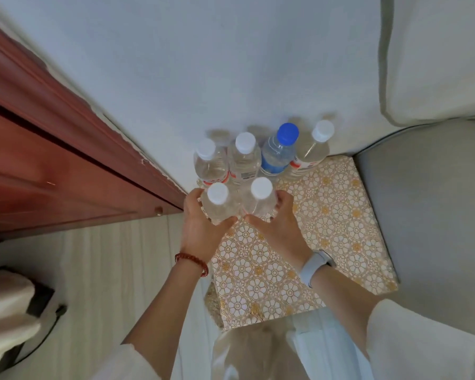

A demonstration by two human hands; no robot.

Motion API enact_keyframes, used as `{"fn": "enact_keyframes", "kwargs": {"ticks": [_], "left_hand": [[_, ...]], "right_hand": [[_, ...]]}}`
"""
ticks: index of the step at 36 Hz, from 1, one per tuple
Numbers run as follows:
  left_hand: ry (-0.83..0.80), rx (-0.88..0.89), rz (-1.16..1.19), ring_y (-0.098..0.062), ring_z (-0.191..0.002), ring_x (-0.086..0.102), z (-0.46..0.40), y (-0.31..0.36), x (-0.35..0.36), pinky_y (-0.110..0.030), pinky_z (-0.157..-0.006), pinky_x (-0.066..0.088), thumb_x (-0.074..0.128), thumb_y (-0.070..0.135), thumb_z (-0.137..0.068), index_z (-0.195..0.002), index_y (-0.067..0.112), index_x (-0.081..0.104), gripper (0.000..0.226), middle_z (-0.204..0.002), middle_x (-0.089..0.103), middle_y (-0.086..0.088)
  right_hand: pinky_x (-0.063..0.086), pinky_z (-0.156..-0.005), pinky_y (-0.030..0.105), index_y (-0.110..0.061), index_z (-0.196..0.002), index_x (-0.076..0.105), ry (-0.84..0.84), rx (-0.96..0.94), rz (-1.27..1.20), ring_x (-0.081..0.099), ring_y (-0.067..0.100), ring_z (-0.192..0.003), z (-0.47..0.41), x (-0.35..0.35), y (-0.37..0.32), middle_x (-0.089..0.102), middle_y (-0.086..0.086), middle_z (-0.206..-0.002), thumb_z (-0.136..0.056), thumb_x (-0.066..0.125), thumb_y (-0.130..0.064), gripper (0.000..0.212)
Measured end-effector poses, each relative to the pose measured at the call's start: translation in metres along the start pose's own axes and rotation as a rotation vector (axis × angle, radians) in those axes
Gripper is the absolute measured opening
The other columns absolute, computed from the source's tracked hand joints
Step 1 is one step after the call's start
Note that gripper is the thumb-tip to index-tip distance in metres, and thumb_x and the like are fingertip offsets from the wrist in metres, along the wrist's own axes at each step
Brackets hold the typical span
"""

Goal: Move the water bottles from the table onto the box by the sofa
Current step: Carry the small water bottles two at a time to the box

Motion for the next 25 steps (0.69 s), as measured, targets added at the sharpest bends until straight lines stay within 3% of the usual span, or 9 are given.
{"fn": "enact_keyframes", "kwargs": {"ticks": [5, 7, 10, 14, 17, 25], "left_hand": [[-0.054, 0.055, -0.035, -0.010, -0.116, 0.043, 0.003, 0.010, -0.011, -0.041, -0.094, 0.049, 0.082, 0.024, -0.063, -0.133, 0.024, 0.031, 0.086, -0.135, 0.034, 0.003], [-0.067, 0.087, -0.030, -0.007, -0.111, 0.044, 0.004, 0.015, -0.013, -0.028, -0.087, 0.051, 0.080, 0.017, -0.066, -0.131, 0.026, 0.036, 0.079, -0.132, 0.035, 0.003], [-0.068, 0.094, 0.007, -0.006, -0.109, 0.045, 0.004, 0.020, -0.013, -0.012, -0.079, 0.046, 0.078, 0.010, -0.068, -0.128, 0.026, 0.042, 0.072, -0.122, 0.038, 0.006], [-0.084, 0.117, 0.027, -0.011, -0.114, 0.047, 0.001, 0.025, -0.013, -0.027, -0.091, 0.048, 0.077, 0.009, -0.070, -0.125, 0.033, 0.043, 0.069, -0.122, 0.042, 0.007], [-0.096, 0.156, -0.005, -0.017, -0.115, 0.049, 0.000, 0.028, -0.014, -0.033, -0.093, 0.049, 0.076, 0.007, -0.070, -0.126, 0.029, 0.045, 0.067, -0.126, 0.046, 0.001], [-0.073, 0.137, 0.052, -0.016, -0.115, 0.049, -0.003, 0.024, -0.020, -0.028, -0.091, 0.048, 0.075, 0.001, -0.069, -0.125, 0.029, 0.046, 0.068, -0.120, 0.045, 0.006]], "right_hand": [[0.040, -0.081, 0.010, -0.031, -0.135, 0.024, 0.005, -0.098, 0.037, 0.044, 0.002, -0.115, 0.005, -0.009, -0.007, 0.040, -0.015, -0.130, -0.075, 0.071, -0.033, 0.076], [0.044, -0.092, 0.021, -0.035, -0.135, 0.025, -0.002, -0.125, 0.066, 0.047, 0.007, -0.118, 0.003, -0.010, -0.008, 0.041, -0.009, -0.134, -0.075, 0.071, -0.035, 0.076], [0.050, -0.093, 0.035, -0.033, -0.133, 0.028, -0.003, -0.135, 0.093, 0.052, 0.012, -0.113, 0.000, -0.010, -0.011, 0.045, -0.003, -0.130, -0.073, 0.072, -0.037, 0.074], [0.053, -0.091, 0.036, -0.030, -0.129, 0.034, 0.044, -0.148, 0.015, 0.055, 0.013, -0.112, -0.002, -0.009, -0.016, 0.048, -0.002, -0.129, -0.072, 0.074, -0.034, 0.070], [0.053, -0.092, 0.037, -0.025, -0.128, 0.037, 0.098, -0.133, -0.066, 0.056, 0.016, -0.112, -0.002, -0.005, -0.015, 0.048, 0.001, -0.129, -0.071, 0.076, -0.027, 0.069], [0.052, -0.092, 0.039, -0.026, -0.123, 0.040, 0.144, -0.127, -0.136, 0.053, 0.019, -0.113, -0.006, 0.007, -0.015, 0.045, 0.003, -0.126, -0.068, 0.077, -0.025, 0.067]]}}
Point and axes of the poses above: each hand's wrist, its own z-axis away from the middle knuckle, its own x-axis out of the palm, y = z × x, the point moved 5 cm from there along -z, towards the middle knuckle
